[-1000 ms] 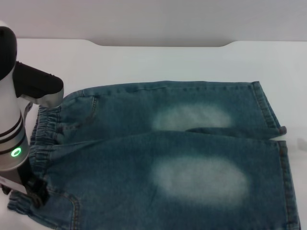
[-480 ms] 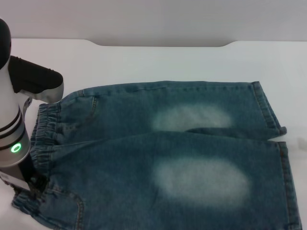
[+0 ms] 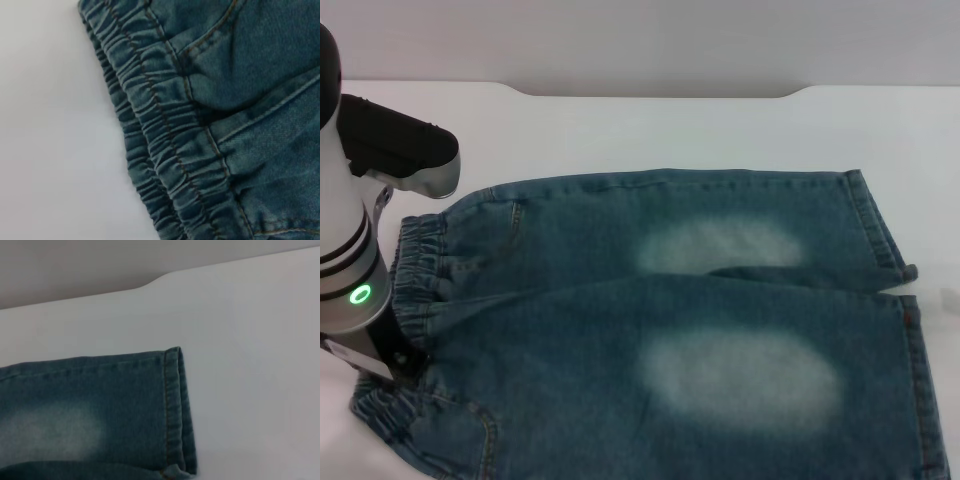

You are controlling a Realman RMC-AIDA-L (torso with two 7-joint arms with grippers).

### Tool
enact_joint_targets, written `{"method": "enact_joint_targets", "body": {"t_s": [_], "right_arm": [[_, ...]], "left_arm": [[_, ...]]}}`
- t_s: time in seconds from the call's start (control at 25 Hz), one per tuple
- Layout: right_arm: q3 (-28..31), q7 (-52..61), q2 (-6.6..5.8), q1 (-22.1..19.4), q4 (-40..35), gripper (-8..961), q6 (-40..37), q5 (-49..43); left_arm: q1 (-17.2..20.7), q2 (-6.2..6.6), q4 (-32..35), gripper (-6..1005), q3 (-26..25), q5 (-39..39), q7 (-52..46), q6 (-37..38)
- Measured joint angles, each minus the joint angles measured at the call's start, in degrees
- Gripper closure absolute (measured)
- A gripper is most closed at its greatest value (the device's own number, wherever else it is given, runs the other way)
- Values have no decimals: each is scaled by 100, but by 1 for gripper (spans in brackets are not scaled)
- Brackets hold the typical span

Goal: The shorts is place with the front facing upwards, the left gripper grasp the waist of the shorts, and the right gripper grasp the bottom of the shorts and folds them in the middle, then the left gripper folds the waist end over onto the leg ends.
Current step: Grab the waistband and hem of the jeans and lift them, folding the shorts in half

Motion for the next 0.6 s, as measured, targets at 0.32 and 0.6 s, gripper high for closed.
{"method": "enact_joint_targets", "body": {"t_s": [0.32, 0.6], "right_arm": [[0, 0, 0, 0, -10, 225, 0, 0], [-28, -55, 15, -1, -39, 225, 34, 124]], "left_arm": [[25, 0, -248, 977, -4, 3, -19, -38], [31, 9, -375, 978, -4, 3, -28, -78]]}}
